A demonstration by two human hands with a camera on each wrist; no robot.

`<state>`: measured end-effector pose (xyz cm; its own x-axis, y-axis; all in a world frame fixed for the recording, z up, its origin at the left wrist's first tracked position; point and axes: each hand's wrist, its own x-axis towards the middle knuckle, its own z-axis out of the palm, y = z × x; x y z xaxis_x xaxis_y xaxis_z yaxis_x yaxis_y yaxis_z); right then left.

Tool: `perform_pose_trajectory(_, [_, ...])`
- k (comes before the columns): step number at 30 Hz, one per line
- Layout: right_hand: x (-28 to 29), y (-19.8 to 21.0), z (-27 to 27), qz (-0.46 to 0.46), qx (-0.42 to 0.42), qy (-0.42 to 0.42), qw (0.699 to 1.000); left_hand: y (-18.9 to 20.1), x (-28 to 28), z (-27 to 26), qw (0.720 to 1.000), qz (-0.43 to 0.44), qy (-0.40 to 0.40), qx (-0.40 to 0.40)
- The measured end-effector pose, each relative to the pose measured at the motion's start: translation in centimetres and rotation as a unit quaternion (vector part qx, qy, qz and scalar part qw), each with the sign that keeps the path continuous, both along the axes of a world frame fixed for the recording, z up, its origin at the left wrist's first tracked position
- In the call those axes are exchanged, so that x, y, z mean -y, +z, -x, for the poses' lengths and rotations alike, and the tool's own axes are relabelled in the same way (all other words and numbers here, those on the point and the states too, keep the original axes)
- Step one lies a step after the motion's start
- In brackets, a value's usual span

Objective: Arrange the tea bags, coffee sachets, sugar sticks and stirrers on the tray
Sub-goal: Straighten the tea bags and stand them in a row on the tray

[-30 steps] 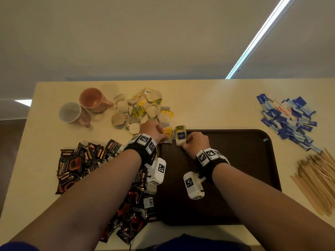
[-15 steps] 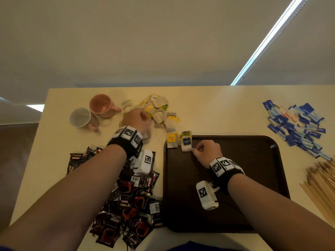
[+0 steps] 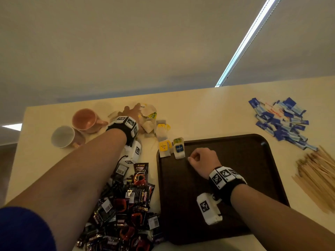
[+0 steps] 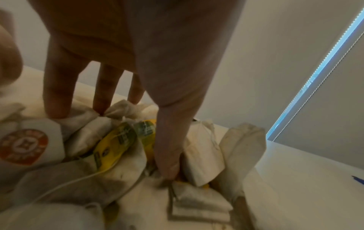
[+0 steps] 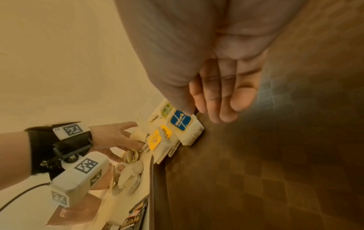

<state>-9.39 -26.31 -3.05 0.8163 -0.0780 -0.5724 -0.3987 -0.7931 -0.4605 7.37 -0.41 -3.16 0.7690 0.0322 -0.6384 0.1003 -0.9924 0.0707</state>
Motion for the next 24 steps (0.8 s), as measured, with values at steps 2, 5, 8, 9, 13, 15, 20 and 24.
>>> perform_pose_trajectory(2, [0.1,0.0,-0.3,0.0,0.0,-0.002,1.0,-0.2,0.3,0.1,1.0,-0.004,0.0,0.02])
perform_pose_trajectory(5, [0.1,-0.1,-0.5,0.002,-0.004,-0.001,1.0,-0.5,0.3,0.7,0.999,0.003,0.002,0.05])
perform_pose_trajectory(8, [0.1,-0.1,-0.8,0.005,-0.008,-0.003,1.0,-0.8,0.3,1.5,0.996,0.019,0.002,0.091])
perform_pose_trajectory(9, [0.2,-0.1,-0.8,0.006,-0.007,-0.004,1.0,-0.9,0.3,1.7,0.994,0.023,0.005,0.107])
perform_pose_trajectory(13, [0.2,0.1,-1.1,0.006,-0.004,0.001,1.0,0.5,0.3,2.5,0.991,0.037,0.027,0.127])
perform_pose_trajectory(15, [0.2,0.3,-1.1,0.006,-0.005,0.004,1.0,1.4,0.0,2.9,0.988,0.047,0.045,0.139])
perform_pose_trajectory(20, [0.1,1.3,-0.9,0.001,0.013,0.008,1.0,3.9,-1.2,3.8,0.978,0.069,0.09,0.175])
perform_pose_trajectory(24, [-0.1,2.6,-0.5,-0.007,0.024,0.019,1.0,6.0,-1.8,4.8,0.972,0.087,0.104,0.19])
